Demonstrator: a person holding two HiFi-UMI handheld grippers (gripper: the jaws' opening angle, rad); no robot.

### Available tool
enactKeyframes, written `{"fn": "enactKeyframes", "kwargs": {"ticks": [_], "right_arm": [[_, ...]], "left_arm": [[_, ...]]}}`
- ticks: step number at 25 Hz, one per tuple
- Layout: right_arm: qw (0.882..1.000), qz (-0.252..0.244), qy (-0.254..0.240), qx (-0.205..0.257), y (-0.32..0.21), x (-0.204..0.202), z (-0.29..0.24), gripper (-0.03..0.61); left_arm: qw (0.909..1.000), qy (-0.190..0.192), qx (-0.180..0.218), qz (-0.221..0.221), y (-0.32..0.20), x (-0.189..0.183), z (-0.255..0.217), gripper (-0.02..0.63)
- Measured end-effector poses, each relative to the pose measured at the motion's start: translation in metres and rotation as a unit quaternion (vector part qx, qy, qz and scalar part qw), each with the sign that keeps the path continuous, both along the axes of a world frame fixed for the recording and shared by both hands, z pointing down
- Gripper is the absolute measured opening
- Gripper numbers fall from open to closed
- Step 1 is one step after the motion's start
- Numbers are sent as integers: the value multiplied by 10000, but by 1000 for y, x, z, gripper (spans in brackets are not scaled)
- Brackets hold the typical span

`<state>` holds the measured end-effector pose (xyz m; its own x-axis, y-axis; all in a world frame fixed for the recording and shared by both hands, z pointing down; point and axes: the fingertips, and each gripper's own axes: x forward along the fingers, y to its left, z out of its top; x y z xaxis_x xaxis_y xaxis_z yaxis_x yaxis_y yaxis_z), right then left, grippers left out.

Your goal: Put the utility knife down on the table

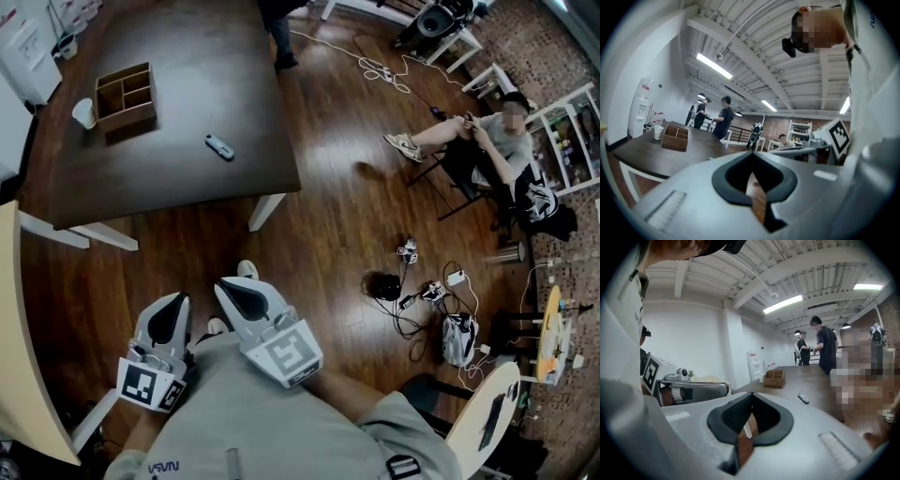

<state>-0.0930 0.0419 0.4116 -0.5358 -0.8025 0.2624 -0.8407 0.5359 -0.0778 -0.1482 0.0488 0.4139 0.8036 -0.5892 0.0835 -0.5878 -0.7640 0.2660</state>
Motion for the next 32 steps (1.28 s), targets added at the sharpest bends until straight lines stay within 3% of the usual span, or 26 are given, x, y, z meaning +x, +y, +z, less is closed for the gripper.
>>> {"fn": "enactKeyframes", "kwargs": {"ticks": [6,11,19,26,32], "right_arm": [[9995,-28,265,167,42,6,-11,2],[9995,-88,124,262,70,27,-14,2],[9978,-392,175,508,127,95,-16,2],[9952,-799,181,528,174,135,-6,2],[9931,-1040,100,541,202,153,-3,2]], "left_arm": [[9996,162,226,43,41,7,-15,2],[9996,88,266,-95,68,23,-11,2],[9994,73,80,-335,130,103,-11,2],[9954,-197,36,-937,171,132,-1,2],[9923,-377,44,-1178,198,152,1,2]]}}
